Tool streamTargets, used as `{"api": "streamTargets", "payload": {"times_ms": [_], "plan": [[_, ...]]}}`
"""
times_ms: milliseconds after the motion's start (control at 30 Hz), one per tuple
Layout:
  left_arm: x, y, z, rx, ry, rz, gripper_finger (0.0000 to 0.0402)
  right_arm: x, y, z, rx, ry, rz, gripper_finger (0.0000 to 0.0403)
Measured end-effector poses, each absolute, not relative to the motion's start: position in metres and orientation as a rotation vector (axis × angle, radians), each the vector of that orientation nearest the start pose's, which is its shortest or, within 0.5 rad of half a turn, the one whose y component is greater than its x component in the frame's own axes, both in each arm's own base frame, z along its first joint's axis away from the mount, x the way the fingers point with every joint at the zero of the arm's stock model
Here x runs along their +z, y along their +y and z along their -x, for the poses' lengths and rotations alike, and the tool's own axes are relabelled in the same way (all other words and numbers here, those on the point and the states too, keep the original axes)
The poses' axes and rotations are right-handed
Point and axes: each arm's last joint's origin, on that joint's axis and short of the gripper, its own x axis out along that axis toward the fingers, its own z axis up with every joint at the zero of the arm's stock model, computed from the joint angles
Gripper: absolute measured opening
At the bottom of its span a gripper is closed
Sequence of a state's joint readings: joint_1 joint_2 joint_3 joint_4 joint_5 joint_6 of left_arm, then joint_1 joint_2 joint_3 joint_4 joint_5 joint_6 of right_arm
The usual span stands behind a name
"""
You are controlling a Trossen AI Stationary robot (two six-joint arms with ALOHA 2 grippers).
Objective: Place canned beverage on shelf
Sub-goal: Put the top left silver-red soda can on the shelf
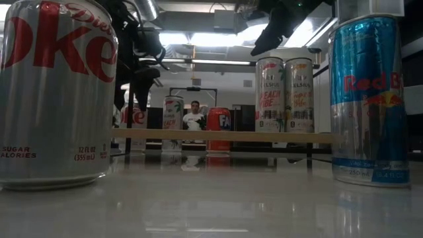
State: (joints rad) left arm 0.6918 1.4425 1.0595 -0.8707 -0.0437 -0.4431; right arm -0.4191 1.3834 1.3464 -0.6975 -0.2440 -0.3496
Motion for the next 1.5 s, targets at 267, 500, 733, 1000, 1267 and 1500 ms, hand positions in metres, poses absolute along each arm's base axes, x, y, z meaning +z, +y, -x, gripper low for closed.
{"api": "streamTargets", "payload": {"times_ms": [267,500,733,1000,1267,1500], "plan": [[0.225,0.175,-0.21,0.917,1.099,0.805,0.0339,0.35,-0.111,-0.267,-0.043,0.712,0.095,0.036],[0.218,0.178,-0.212,0.939,1.118,0.819,0.0339,0.35,-0.111,-0.267,-0.044,0.713,0.095,0.036],[0.218,0.178,-0.212,0.952,1.111,0.834,0.0318,0.35,-0.111,-0.267,-0.044,0.713,0.095,0.036],[0.219,0.179,-0.212,0.986,1.082,0.885,0.0288,0.35,-0.111,-0.267,-0.044,0.713,0.095,0.036],[0.241,0.189,-0.219,0.996,0.985,0.891,0.0285,0.35,-0.111,-0.267,-0.043,0.713,0.095,0.036],[0.28,0.196,-0.224,1.003,0.906,0.903,0.0283,0.35,-0.111,-0.267,-0.044,0.713,0.095,0.036]]}}
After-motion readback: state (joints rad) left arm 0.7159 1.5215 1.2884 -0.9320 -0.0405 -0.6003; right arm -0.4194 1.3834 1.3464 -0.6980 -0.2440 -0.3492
